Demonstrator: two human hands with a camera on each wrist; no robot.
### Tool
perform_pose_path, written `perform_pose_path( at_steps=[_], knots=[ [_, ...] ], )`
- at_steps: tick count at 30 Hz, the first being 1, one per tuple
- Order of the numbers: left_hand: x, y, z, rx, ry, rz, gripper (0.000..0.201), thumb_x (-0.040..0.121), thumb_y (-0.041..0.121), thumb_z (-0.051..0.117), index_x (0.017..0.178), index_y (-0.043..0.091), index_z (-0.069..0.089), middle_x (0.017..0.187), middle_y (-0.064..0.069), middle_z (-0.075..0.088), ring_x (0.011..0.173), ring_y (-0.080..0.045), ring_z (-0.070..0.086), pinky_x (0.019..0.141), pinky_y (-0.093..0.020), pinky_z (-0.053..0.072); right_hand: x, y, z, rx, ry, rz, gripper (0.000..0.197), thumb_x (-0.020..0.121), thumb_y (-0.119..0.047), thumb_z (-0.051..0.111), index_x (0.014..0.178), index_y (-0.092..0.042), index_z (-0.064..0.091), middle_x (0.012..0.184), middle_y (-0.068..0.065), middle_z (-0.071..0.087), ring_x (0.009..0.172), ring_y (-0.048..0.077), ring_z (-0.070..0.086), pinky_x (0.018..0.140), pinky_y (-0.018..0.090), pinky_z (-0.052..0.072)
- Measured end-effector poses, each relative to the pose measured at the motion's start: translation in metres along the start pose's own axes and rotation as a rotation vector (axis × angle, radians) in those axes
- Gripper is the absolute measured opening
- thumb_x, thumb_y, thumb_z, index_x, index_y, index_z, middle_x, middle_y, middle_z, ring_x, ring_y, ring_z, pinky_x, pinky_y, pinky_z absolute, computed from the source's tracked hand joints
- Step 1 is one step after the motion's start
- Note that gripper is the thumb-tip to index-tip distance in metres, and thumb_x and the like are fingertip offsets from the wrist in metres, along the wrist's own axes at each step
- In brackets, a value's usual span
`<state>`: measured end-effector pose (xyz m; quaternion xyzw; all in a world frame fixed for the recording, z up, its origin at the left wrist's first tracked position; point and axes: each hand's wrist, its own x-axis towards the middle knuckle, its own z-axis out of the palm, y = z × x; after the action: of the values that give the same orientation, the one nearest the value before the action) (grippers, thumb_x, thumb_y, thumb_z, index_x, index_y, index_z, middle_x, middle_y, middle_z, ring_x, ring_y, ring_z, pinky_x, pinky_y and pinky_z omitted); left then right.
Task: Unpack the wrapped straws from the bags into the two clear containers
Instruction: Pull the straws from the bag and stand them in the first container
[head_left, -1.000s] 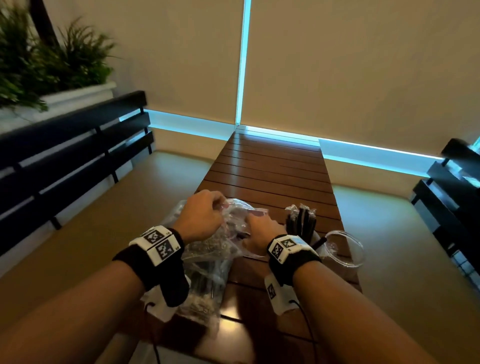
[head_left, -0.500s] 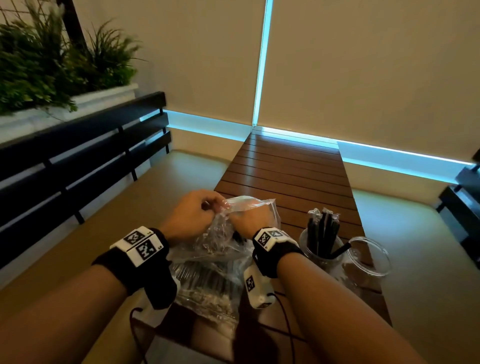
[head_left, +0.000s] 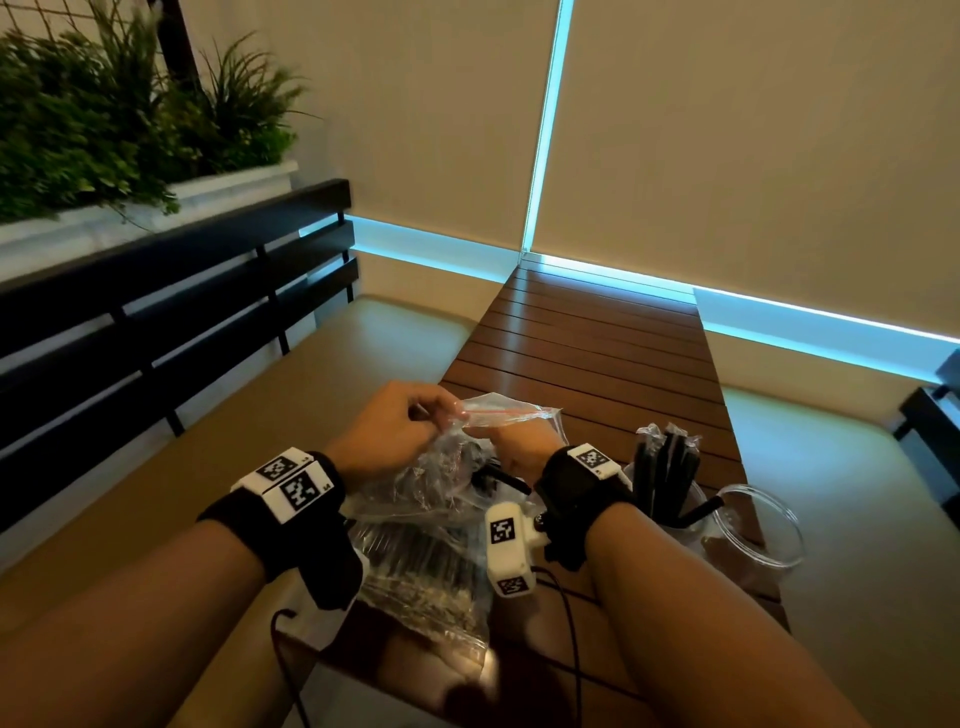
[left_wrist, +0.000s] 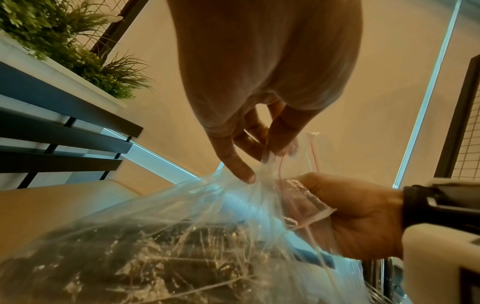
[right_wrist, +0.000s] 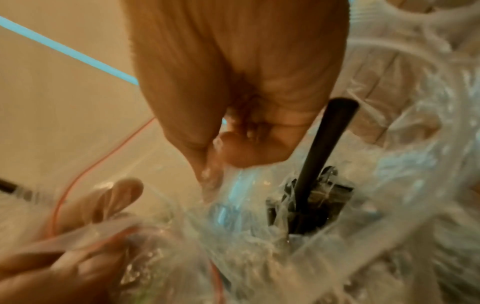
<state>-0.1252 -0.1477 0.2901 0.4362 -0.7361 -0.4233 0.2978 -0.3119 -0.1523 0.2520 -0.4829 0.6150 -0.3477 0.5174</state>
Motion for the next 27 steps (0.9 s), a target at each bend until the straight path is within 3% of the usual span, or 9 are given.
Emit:
perform_pose_path(
  at_steps=[2,4,6,10,14,16,19,25,27],
  knots=[
    [0.001,-0.002,-0.002,-0.026,0.011,0.009,0.032,0.089,-0.011,0.056,0.096,0.015,0.073,0.093,-0.007,0.068,0.082,-0.020,0.064,0.075,-0.035,0.059,-0.004,0.000,0.005,0.229,-0.042,0.023,0.014,0.091,0.003,0.060,0.099,-0.007,0.064,0.082,0.005,0.065,0.074,0.016,0.063,0.067,0.024,0.056],
    [0.002,-0.003,-0.005,-0.058,0.020,0.002,0.031,0.089,-0.012,0.056,0.099,0.012,0.073,0.097,-0.011,0.069,0.088,-0.027,0.065,0.078,-0.037,0.060,-0.001,0.001,0.009,0.259,-0.052,0.012,0.014,0.090,0.006,0.059,0.099,-0.003,0.066,0.090,0.009,0.068,0.083,0.019,0.065,0.078,0.028,0.058],
    [0.003,-0.005,-0.008,-0.085,0.030,-0.009,0.031,0.089,-0.013,0.053,0.100,0.010,0.073,0.101,-0.013,0.068,0.095,-0.032,0.065,0.081,-0.042,0.060,-0.001,-0.002,0.014,0.062,-0.018,-0.025,0.008,0.090,-0.007,0.063,0.087,-0.011,0.068,0.088,0.005,0.069,0.081,0.016,0.064,0.082,0.031,0.056],
    [0.005,-0.008,-0.012,-0.090,0.022,-0.006,0.034,0.089,-0.015,0.051,0.102,0.007,0.073,0.102,-0.013,0.067,0.099,-0.036,0.064,0.084,-0.045,0.060,0.004,-0.006,0.022,-0.486,0.139,-0.214,0.029,0.094,-0.020,0.050,0.065,-0.016,0.052,0.066,0.002,0.056,0.064,0.019,0.051,0.064,0.040,0.046],
    [0.005,-0.014,-0.014,-0.090,0.001,0.003,0.037,0.088,-0.015,0.052,0.094,0.012,0.075,0.101,-0.016,0.070,0.098,-0.039,0.065,0.084,-0.053,0.058,0.008,-0.006,0.026,-0.666,0.135,-0.260,0.026,0.097,-0.024,0.048,0.073,-0.020,0.057,0.071,-0.001,0.058,0.065,0.014,0.055,0.056,0.029,0.046],
    [0.004,-0.015,-0.015,-0.094,0.017,0.007,0.035,0.087,-0.017,0.051,0.093,0.008,0.075,0.099,-0.016,0.070,0.098,-0.040,0.064,0.084,-0.054,0.058,0.012,-0.005,0.027,-0.784,0.079,-0.294,0.024,0.092,-0.028,0.051,0.070,-0.020,0.057,0.067,-0.001,0.059,0.060,0.013,0.053,0.052,0.033,0.048],
    [0.004,-0.017,-0.019,-0.091,0.022,0.016,0.029,0.086,-0.017,0.051,0.094,0.001,0.073,0.099,-0.016,0.070,0.098,-0.040,0.064,0.083,-0.055,0.058,0.012,-0.004,0.030,-0.893,-0.081,-0.276,0.016,0.083,-0.027,0.056,0.078,-0.013,0.063,0.076,0.007,0.064,0.068,0.016,0.057,0.066,0.043,0.057],
    [0.002,-0.023,-0.015,-0.082,-0.008,0.004,0.037,0.082,-0.020,0.051,0.090,0.007,0.075,0.099,-0.020,0.070,0.098,-0.044,0.064,0.086,-0.060,0.054,0.017,0.008,0.033,-1.169,-0.158,-0.263,0.017,0.079,-0.038,0.064,0.074,-0.027,0.052,0.071,-0.005,0.053,0.067,0.015,0.054,0.058,0.030,0.050],
    [0.001,-0.022,-0.012,-0.075,-0.026,0.005,0.038,0.083,-0.021,0.049,0.090,0.006,0.075,0.100,-0.020,0.070,0.098,-0.043,0.063,0.086,-0.059,0.054,0.028,0.015,0.039,-1.218,-0.210,-0.160,0.016,0.082,-0.038,0.062,0.085,-0.026,0.052,0.075,-0.004,0.050,0.076,0.018,0.053,0.068,0.032,0.050]
  ],
)
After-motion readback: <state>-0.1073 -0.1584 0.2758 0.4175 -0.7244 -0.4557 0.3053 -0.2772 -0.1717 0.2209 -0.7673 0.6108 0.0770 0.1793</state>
